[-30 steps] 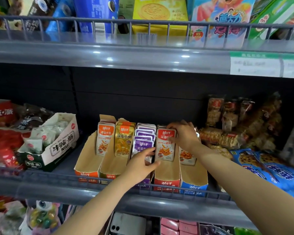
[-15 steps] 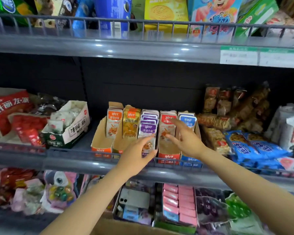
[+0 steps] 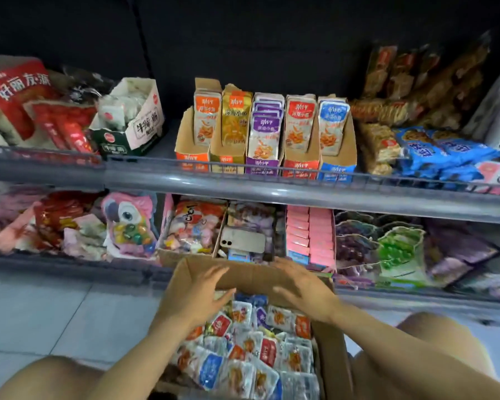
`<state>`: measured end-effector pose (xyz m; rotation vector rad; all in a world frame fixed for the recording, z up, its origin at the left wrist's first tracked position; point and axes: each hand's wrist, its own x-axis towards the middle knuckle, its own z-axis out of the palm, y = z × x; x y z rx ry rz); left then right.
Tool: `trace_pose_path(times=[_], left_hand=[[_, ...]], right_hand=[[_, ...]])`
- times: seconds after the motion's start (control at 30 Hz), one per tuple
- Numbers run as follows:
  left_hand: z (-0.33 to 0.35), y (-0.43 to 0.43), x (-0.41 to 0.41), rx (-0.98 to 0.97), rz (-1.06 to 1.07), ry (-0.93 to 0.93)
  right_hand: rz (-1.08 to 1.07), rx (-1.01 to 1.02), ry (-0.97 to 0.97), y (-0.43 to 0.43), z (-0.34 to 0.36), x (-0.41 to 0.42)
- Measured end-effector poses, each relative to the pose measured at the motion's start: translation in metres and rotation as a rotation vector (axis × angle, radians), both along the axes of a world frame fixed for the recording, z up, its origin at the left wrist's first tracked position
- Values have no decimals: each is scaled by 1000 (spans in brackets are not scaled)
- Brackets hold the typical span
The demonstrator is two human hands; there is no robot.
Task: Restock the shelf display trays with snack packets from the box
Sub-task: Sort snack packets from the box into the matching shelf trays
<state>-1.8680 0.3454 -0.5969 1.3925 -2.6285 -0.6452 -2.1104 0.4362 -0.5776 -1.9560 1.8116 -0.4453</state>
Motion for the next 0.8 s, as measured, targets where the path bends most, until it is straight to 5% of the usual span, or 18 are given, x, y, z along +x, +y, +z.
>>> trace_pose_path(times=[0.33,0.8], left_hand=[[-78,28,13,322,61,-139],[-122,-7,-16,126,-37,-185]], right_hand=[[-252,482,-206,27,-103,28],[-842,351,-834,-26,-163,64]])
